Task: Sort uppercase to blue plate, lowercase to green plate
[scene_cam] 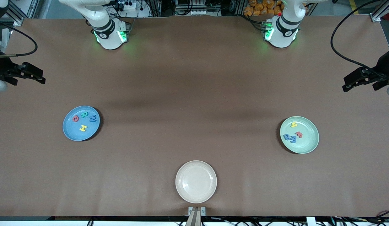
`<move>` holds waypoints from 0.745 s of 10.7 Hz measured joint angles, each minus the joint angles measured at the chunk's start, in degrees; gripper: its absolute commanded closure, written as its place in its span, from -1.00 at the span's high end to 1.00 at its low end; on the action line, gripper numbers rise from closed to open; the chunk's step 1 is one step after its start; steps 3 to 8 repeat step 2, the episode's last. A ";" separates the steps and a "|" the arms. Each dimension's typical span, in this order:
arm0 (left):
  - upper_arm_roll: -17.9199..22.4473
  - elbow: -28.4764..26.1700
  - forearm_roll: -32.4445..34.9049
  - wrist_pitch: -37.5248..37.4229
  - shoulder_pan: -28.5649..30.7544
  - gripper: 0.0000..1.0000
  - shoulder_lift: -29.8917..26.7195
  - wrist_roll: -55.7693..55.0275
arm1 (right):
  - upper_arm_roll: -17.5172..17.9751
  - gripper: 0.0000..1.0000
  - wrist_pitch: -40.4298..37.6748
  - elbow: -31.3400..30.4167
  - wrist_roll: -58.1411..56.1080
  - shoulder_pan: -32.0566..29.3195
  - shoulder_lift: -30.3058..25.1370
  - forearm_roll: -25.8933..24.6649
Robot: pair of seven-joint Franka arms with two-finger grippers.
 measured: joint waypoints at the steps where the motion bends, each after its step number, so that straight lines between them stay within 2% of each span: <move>1: 0.02 0.00 -0.04 0.00 0.00 1.00 0.01 0.00 | 0.00 1.00 0.00 0.00 0.00 0.00 0.00 0.00; 8: 0.06 0.00 -0.04 0.00 0.00 1.00 0.05 0.00 | -0.01 1.00 0.00 0.00 0.00 0.00 0.00 0.00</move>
